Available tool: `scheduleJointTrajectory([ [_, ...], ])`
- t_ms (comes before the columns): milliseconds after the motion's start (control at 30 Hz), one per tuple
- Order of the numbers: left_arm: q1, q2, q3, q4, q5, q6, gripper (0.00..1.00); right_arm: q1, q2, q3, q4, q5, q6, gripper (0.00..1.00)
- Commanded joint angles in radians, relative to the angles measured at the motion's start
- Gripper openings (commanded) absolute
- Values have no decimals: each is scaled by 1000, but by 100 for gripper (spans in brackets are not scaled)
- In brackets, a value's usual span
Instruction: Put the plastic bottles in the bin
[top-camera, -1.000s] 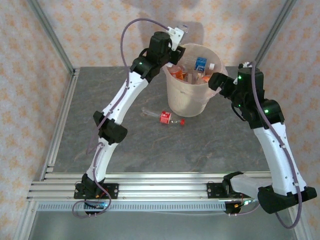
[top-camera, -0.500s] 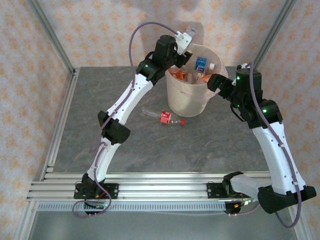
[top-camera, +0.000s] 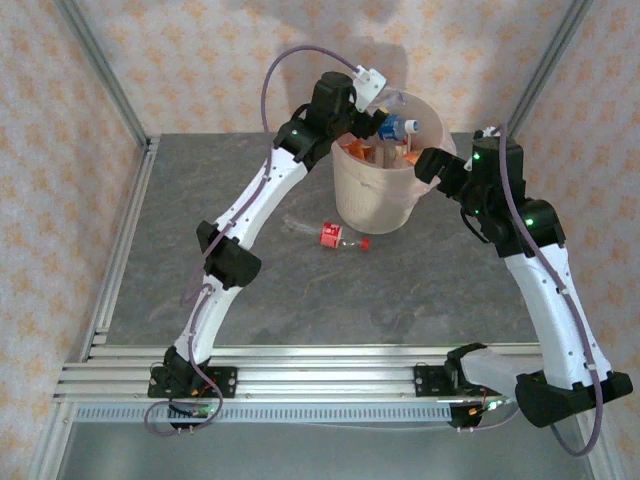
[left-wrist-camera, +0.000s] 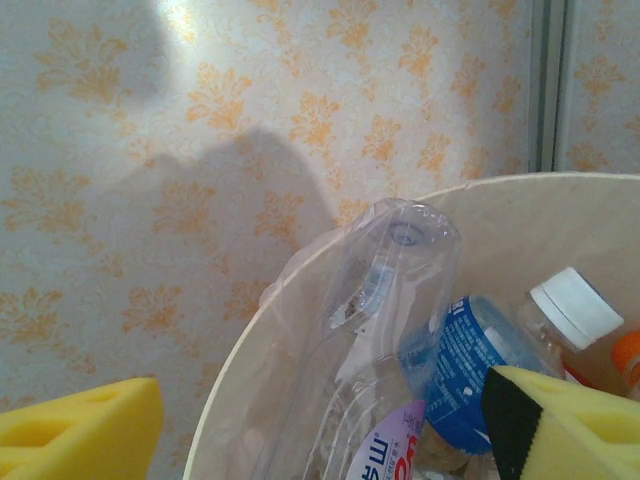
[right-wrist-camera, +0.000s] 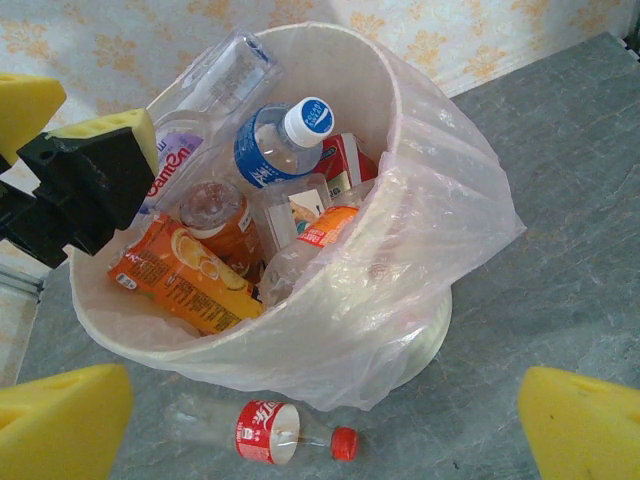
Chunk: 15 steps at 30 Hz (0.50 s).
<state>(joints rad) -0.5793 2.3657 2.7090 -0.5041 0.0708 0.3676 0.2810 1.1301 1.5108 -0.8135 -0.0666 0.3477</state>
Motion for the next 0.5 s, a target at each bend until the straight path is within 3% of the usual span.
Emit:
scheduleJointTrajectory([
  [0, -13, 2, 36, -2, -5, 14, 86, 8, -21, 3, 16, 30, 6, 99],
  [267, -14, -30, 37, 0, -16, -14, 88, 8, -21, 17, -3, 44, 8, 99],
  [467, -16, -99, 37, -16, -87, -95, 90, 9, -19, 22, -7, 30, 1, 99],
])
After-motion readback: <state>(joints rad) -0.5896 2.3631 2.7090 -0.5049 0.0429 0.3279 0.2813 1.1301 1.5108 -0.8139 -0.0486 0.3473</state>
